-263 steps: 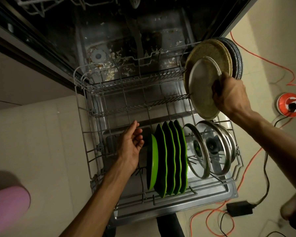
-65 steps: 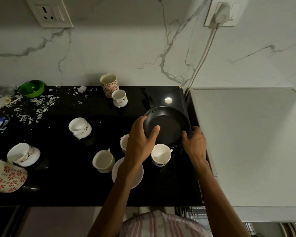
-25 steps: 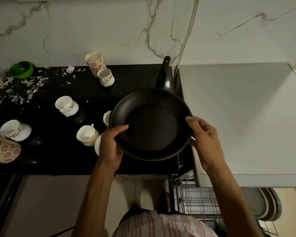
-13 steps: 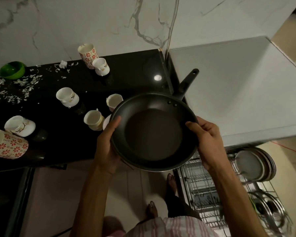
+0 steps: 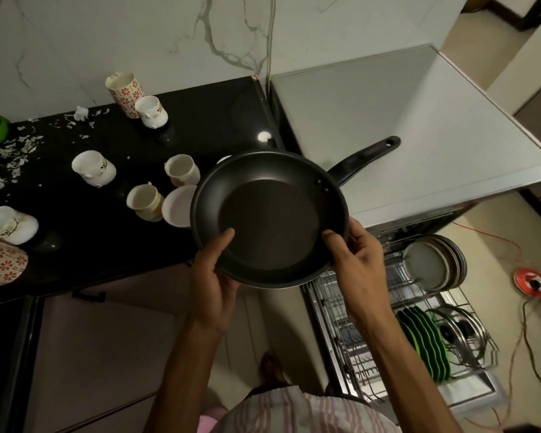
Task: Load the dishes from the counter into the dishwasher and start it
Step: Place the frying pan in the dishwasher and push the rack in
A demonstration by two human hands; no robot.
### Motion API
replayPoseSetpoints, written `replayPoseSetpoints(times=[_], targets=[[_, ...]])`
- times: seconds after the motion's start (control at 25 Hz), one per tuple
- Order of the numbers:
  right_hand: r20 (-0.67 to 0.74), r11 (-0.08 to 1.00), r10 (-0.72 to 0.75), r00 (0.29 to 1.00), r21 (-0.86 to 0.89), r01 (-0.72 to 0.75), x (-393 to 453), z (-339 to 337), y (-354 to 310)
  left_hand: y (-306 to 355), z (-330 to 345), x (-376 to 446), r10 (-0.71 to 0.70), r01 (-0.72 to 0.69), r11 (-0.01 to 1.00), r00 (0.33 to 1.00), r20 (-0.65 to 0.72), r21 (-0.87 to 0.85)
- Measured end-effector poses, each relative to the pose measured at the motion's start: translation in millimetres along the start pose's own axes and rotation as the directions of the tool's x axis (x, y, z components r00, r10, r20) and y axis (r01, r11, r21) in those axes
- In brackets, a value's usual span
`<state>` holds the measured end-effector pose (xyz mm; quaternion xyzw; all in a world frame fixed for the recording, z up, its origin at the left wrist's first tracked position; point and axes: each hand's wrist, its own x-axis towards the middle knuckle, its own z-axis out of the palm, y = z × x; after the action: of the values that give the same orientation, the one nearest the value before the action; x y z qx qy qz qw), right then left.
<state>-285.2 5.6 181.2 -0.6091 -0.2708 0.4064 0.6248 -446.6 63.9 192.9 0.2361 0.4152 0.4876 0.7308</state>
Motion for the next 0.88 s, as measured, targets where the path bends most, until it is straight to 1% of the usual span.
replayPoseSetpoints(times=[0.12,0.2,0.28,0.36,0.48,0.56,0.6,0.64,0.72,0.8,0.88], targets=[[0.025,0.999,0.044,0.999,-0.014,-0.043,-11.7,-26.5,-4.1,-18.8,8.4,-11.2,0.022,-0.023,1.000,0.997,-0.071,-0.012],[0.012,0.998,0.056,0.998,-0.017,-0.056,-18.4,-52.8,-5.6,-35.0,15.7,-21.8,0.015,-0.016,1.000,0.992,-0.129,-0.003],[-0.011,0.998,0.068,0.998,-0.014,-0.068,-22.2,-84.9,-6.6,-53.7,23.4,-37.0,0.036,-0.030,0.999,0.988,-0.153,0.042],[-0.044,0.994,0.108,0.993,0.026,-0.106,-23.5,-119.0,-7.5,-72.5,29.3,-53.5,0.055,-0.043,0.996,0.984,-0.168,0.074],[-0.116,0.989,0.133,0.984,0.086,-0.124,-23.1,-164.5,-9.2,-96.3,30.1,-76.5,0.066,-0.054,0.996,0.982,-0.179,0.071],[-0.159,0.992,0.118,0.980,0.054,-0.111,-23.6,-191.3,-8.5,-112.2,28.2,-90.3,0.073,-0.058,0.995,0.977,-0.199,0.081],[-0.188,0.995,0.099,0.977,-0.004,-0.101,-24.3,-202.2,-7.5,-118.8,26.1,-96.3,0.068,-0.053,0.995,0.977,-0.202,0.082],[-0.217,0.991,0.063,0.974,-0.103,-0.087,-24.9,-211.8,-6.5,-124.0,23.3,-100.9,0.061,-0.044,0.995,0.976,-0.208,0.085],[-0.233,0.928,-0.081,0.969,-0.372,-0.011,-24.8,-228.1,-6.2,-132.8,17.3,-105.9,0.036,-0.015,0.995,0.976,-0.215,0.097],[-0.168,0.806,-0.223,0.960,-0.586,0.084,-22.6,-238.8,-10.3,-138.7,13.0,-104.8,0.020,0.007,0.991,0.981,-0.194,0.134],[-0.019,0.653,-0.256,0.966,-0.741,0.159,-16.1,-244.9,-14.0,-141.6,13.2,-99.1,-0.006,0.034,0.985,0.987,-0.163,0.171]])
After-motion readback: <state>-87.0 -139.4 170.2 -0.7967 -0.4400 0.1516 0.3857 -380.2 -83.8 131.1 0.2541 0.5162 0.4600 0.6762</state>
